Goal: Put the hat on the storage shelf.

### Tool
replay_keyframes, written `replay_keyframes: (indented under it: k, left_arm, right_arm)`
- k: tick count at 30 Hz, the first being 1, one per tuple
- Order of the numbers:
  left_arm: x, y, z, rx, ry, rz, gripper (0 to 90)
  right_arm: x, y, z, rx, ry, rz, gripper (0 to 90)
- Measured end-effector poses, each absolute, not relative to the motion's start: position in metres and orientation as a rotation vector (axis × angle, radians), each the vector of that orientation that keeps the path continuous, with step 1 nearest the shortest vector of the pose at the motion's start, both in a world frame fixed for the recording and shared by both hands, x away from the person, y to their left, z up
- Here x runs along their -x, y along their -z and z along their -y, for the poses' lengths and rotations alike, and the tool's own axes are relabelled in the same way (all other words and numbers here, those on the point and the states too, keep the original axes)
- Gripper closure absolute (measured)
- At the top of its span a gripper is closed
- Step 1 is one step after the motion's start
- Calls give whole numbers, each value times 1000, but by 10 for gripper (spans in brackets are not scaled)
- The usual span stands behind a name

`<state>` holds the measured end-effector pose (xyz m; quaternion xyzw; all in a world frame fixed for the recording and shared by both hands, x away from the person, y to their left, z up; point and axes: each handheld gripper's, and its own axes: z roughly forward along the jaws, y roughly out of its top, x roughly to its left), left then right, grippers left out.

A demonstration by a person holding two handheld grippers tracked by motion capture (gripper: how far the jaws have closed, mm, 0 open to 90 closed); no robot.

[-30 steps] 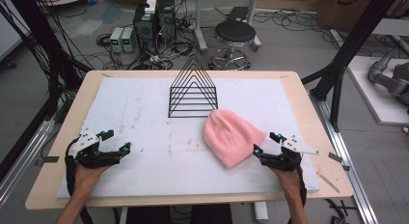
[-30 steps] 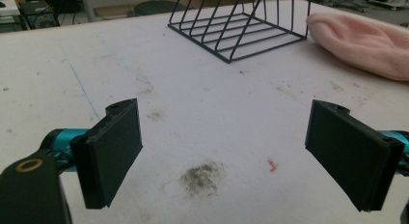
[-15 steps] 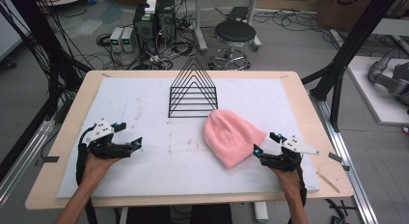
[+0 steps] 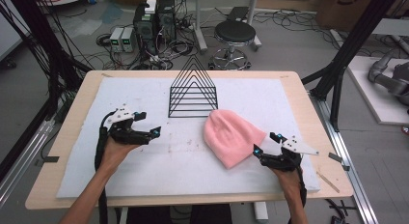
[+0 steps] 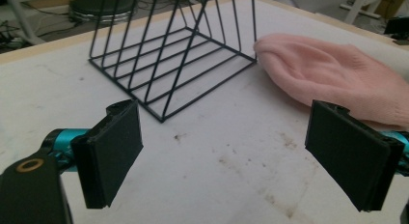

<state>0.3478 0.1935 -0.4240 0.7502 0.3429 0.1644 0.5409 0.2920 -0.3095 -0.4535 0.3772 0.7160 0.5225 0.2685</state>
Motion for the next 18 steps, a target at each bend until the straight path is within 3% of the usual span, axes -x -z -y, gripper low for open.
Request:
replay_keyframes:
  k: [18]
  left_arm:
    - [-373, 427, -138, -1854, -240, -770, 144]
  right_arm:
    - [-292, 453, 310, -1013, -1409, -1929, 169]
